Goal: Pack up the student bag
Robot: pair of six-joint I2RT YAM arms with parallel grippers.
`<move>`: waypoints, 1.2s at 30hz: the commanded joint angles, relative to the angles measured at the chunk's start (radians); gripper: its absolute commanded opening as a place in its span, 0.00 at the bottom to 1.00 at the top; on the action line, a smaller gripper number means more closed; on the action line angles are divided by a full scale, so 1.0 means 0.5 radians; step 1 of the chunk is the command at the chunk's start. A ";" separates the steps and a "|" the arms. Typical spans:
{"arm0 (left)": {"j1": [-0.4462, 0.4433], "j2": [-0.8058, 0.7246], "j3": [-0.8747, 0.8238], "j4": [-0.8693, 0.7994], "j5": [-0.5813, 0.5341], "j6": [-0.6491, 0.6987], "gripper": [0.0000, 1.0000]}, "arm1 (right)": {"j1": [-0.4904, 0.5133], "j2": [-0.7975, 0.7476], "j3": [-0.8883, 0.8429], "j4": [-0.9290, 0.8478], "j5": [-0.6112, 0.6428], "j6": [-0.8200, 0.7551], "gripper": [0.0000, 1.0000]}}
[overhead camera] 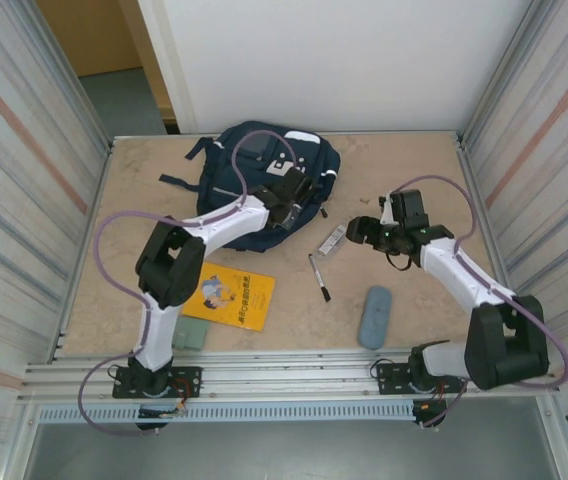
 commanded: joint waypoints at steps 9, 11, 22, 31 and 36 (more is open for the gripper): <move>0.046 -0.521 -0.021 0.050 0.020 0.276 0.00 | 0.037 0.721 0.396 0.434 -0.533 -0.318 0.70; 0.040 -0.551 -0.019 0.026 0.056 0.294 0.00 | 0.076 0.818 0.446 0.471 -0.572 -0.423 0.70; 0.054 -0.693 -0.108 0.019 0.237 0.356 0.00 | 0.150 1.000 0.448 0.830 -0.636 -0.717 0.74; 0.069 -0.713 -0.088 -0.023 0.332 0.332 0.00 | 0.185 1.095 0.499 0.920 -0.711 -0.768 0.49; 0.104 -0.703 -0.109 -0.010 0.312 0.289 0.00 | 0.250 0.940 0.418 0.789 -0.557 -0.929 0.18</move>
